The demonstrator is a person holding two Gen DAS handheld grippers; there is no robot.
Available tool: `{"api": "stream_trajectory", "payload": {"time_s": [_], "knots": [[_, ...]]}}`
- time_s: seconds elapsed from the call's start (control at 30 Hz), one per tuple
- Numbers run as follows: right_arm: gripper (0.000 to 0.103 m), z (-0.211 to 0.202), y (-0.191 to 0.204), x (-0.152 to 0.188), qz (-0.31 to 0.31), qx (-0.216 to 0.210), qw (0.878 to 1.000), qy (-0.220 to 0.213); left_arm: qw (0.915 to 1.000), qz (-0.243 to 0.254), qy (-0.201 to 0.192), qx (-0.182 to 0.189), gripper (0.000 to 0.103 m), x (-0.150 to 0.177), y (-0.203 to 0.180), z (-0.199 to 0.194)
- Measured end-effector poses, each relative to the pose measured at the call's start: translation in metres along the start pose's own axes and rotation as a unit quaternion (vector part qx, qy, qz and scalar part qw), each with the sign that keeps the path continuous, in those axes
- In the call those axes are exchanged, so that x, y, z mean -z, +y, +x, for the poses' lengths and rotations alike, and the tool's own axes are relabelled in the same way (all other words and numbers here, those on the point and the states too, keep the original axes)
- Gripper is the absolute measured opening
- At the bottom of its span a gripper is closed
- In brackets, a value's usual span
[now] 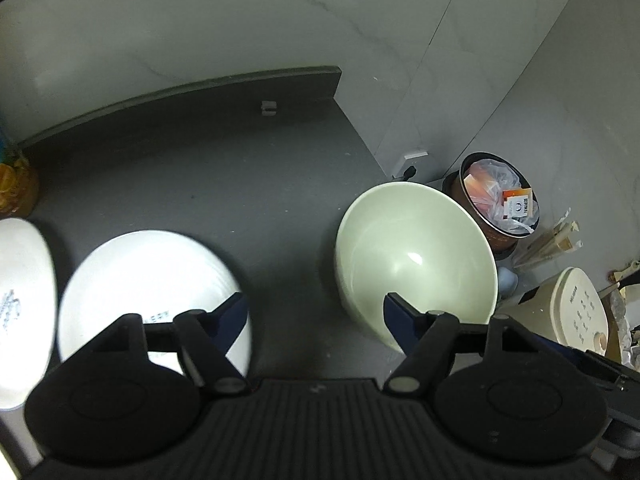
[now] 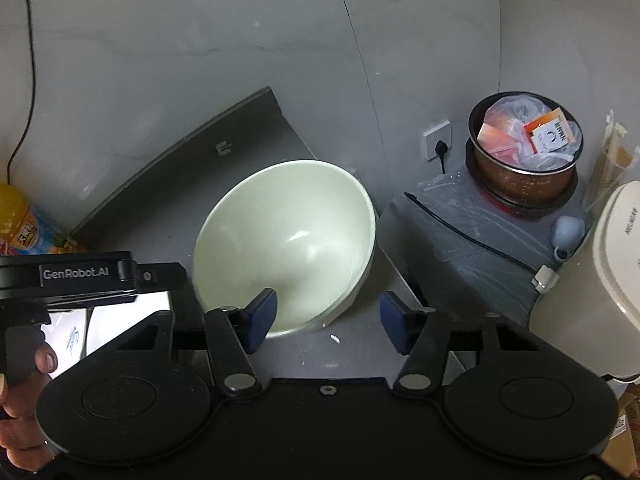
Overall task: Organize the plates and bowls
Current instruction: 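Move both grippers to the smaller cream bowl and grasp its rim, then lift the smaller cream bowl with both grippers and carry it over the stack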
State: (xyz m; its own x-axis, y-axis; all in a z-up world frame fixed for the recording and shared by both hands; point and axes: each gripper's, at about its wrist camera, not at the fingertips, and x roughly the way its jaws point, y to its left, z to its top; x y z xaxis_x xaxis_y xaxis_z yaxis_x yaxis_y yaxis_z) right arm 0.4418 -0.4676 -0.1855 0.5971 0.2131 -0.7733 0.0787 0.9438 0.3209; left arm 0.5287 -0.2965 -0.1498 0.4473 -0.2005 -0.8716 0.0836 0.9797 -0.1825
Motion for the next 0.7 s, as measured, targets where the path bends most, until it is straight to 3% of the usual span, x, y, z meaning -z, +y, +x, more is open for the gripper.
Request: {"api": "stream_trajectory", "payload": {"time_s": [0.27,0.43,0.5,0.6,0.7], "knots": [[0.042,0.032,-0.018,-0.006,0.038,-0.003,0.999,0.027,0.9987,-0.04,0.03,0.003,0.042,-0.011,0.003,0.039],[0.025,0.046,-0.015,-0.005,0.028,0.006,0.999,0.036,0.9969,-0.06,0.05,0.016,0.027,-0.013,0.003,0.058],[0.025,0.044,-0.008,-0.004,0.017,0.019,0.999,0.034,0.9958,-0.067,0.055,0.028,0.007,-0.012,0.0,0.064],[0.024,0.037,-0.008,-0.004,0.021,0.02,0.999,0.024,0.998,-0.042,0.047,0.01,0.007,-0.012,-0.012,0.062],[0.024,0.029,-0.006,-0.003,0.023,0.014,1.0,0.014,0.9976,-0.05,0.044,0.02,0.007,-0.012,-0.009,0.056]]}}
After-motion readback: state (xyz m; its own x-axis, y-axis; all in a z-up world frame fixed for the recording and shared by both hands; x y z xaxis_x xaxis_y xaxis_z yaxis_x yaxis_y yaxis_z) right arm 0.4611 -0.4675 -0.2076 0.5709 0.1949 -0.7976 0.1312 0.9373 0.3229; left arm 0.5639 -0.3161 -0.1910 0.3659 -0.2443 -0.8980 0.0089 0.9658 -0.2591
